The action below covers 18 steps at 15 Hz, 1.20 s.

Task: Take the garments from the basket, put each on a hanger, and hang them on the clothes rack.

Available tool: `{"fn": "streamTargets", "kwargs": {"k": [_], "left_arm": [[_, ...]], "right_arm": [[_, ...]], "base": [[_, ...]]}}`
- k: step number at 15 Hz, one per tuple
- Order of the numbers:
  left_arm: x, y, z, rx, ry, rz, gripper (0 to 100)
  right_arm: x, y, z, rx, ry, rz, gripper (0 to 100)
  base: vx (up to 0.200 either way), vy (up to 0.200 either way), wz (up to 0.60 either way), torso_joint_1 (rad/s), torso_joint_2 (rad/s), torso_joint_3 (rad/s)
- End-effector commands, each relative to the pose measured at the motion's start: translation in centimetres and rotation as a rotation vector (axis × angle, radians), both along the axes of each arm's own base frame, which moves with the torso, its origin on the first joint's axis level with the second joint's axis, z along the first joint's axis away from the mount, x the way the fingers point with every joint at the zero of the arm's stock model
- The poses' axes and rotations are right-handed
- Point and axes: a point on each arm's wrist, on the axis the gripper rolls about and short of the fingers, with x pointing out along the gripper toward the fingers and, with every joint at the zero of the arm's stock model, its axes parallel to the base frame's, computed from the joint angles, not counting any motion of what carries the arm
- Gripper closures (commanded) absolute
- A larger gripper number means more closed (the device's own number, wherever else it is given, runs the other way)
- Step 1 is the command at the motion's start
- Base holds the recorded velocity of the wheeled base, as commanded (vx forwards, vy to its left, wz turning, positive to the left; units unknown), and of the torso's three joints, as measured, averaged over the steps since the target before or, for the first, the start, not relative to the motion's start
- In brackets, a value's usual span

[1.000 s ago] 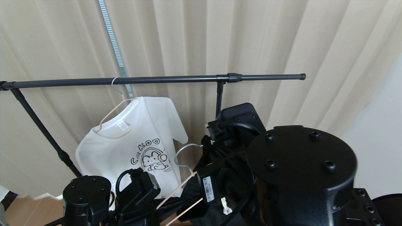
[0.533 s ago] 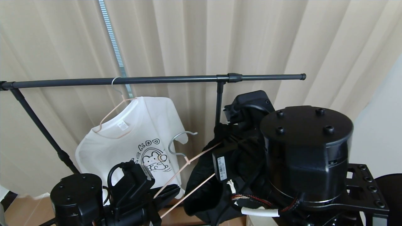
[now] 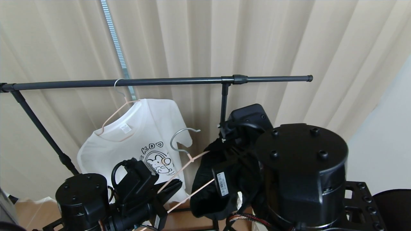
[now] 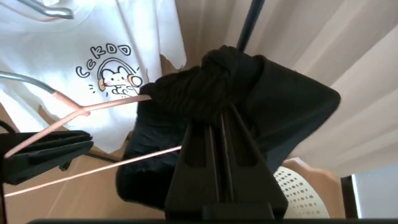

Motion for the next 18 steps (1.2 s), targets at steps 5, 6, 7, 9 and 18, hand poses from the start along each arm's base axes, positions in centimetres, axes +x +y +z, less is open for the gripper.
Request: {"fn": "streamTargets", "kwargs": {"k": [5, 6, 7, 9, 18], "left_arm": [[-0.2, -0.8, -1.2, -0.008, -0.005, -0.034, 100], [-0.2, -0.8, -1.2, -0.008, -0.005, -0.034, 100], [-0.3, -0.9, -1.2, -0.012, -0.001, -0.039, 100], [-0.5, -1.1, -1.1, -0.023, 0.007, -0.048, 100], [-0.9, -0.9, -1.4, -0.016, 0.029, -0.053, 100]], "right_arm": [[-0.9, 2.8, -1.1, 0.063, -0.008, 0.053, 100], [-0.9, 2.8, -1.1, 0.063, -0.008, 0.053, 100], [-0.9, 2.8, -0.7, 0.093, -0.019, 0.053, 100], [-1.0, 2.7, -0.2, 0.120, -0.031, 0.052, 100], [-0.4, 1.6, 0.4, 0.117, -0.042, 0.010, 100]], "base": [[0.000, 0.000, 0.00, 0.000, 0.00, 0.000], [0.000, 0.000, 0.00, 0.000, 0.00, 0.000], [0.000, 0.000, 0.00, 0.000, 0.00, 0.000], [0.000, 0.000, 0.00, 0.000, 0.00, 0.000], [0.000, 0.000, 0.00, 0.000, 0.00, 0.000]]}}
